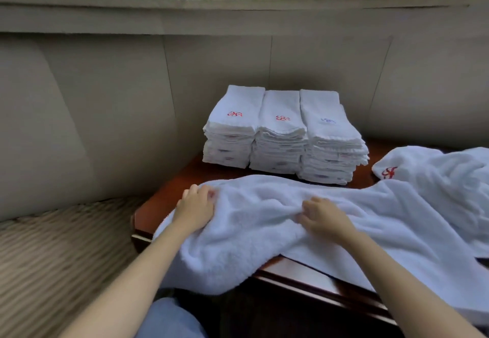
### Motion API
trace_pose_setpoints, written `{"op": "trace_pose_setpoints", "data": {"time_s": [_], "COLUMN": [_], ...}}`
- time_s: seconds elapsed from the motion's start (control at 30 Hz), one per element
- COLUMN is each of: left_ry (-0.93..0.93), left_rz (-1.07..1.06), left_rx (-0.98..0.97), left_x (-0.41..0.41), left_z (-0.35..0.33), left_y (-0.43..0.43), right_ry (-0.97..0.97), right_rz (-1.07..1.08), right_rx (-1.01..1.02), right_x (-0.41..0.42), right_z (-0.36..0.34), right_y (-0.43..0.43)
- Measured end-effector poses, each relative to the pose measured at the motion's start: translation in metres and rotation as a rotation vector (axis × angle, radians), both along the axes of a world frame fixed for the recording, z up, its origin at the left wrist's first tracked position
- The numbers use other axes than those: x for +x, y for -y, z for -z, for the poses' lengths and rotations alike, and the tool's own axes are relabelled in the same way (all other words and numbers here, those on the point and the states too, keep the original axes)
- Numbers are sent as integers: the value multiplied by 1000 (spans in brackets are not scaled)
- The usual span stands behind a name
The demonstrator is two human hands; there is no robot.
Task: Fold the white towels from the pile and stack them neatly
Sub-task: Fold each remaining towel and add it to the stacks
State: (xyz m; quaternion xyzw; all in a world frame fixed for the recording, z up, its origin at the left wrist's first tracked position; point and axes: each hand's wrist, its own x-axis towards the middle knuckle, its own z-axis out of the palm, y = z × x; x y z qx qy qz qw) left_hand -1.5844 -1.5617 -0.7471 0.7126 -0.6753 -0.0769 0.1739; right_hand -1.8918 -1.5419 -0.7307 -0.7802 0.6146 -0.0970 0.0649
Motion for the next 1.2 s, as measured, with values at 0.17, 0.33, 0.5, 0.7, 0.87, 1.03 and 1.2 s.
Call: {"op": "trace_pose_setpoints", "data": {"time_s": [0.17,0.33,0.5,0.7,0.87,1.03,1.2], "left_ry": [-154,-473,-658,197,211,150,116], "left_rz": [-35,142,-259,-438,-55,-60,-239], "left_rx": [92,26,-451,119,129,262,251], "left_x": [28,22,45,36,-42,-74,-47], "left_z": [-14,-34,-63,-49,-10,9,1], "left_y": [26,52,80,70,53,59,70], "right_ry": [-229,-315,-115,142,130,104,170], "right_rz": [119,46,150,163,269,12,184], "right_rx": [269,97,223,-105,-243,51,-159], "right_x": [-2,12,9,-8,-41,-77,-123], "right_z": [-13,-10,4,5,7,4,-8], "right_y": [0,1,20,42,38,10,-29]}}
